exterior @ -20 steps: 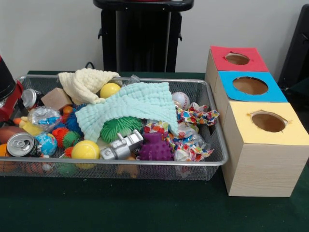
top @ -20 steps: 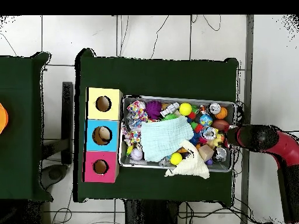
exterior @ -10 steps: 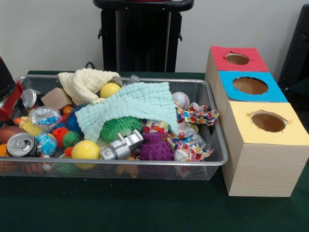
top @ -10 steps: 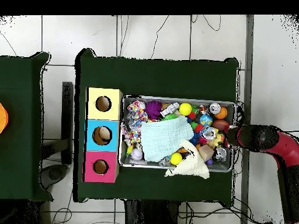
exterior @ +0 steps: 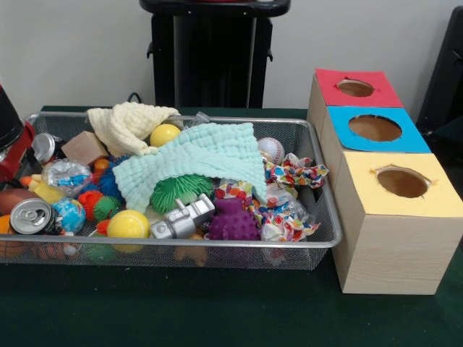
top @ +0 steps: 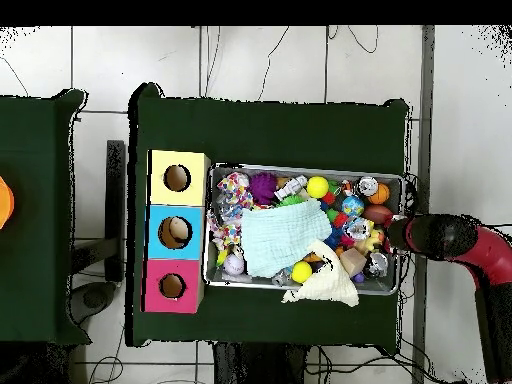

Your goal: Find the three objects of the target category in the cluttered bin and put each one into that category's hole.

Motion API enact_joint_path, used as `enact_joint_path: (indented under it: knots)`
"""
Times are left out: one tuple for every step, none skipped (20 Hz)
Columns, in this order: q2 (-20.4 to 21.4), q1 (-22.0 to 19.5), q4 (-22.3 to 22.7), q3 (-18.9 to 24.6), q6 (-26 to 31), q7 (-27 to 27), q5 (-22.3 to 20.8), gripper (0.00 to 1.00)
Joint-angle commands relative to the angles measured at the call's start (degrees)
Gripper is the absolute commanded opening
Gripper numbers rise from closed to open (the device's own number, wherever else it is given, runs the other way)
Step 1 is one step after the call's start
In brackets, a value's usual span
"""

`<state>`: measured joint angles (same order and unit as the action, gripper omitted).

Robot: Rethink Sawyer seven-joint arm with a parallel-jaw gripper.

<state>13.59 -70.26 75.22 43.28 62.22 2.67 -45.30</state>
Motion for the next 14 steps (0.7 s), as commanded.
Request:
enact_joint_path:
  knots:
    - [-7.4,-0.2,-5.0,-1.2,-7.4,15.0,-6.0,1.0]
    - [-7.5,-0.2,-5.2,-1.2,-7.2,15.2,-6.0,1.0]
    - [-7.4,-0.1,-5.3,-1.3,-7.2,15.0,-6.1,1.0]
    - [-7.2,0.0,-5.2,-1.5,-7.4,14.6,-6.3,1.0]
    - [-7.2,0.1,-5.2,-1.5,-7.6,14.5,-6.4,1.0]
    - [-7.0,0.3,-5.0,-1.7,-8.0,13.8,-6.6,1.0]
    - [-7.0,0.3,-5.0,-1.7,-7.9,13.7,-6.6,1.0]
    - [-6.9,0.2,-4.7,-1.6,-7.9,13.9,-6.5,1.0]
    - [-6.9,0.2,-4.6,-1.5,-7.9,13.9,-6.5,1.0]
    - [-6.9,0.1,-4.5,-1.5,-8.0,13.9,-6.4,1.0]
    - [-6.9,0.1,-4.5,-1.5,-8.1,13.8,-6.4,1.0]
    - [-6.9,0.1,-4.5,-1.5,-8.0,13.9,-6.4,1.0]
    - [-7.0,0.0,-4.5,-1.4,-8.0,14.0,-6.3,1.0]
    - [-7.0,0.0,-4.6,-1.4,-8.0,14.0,-6.3,1.0]
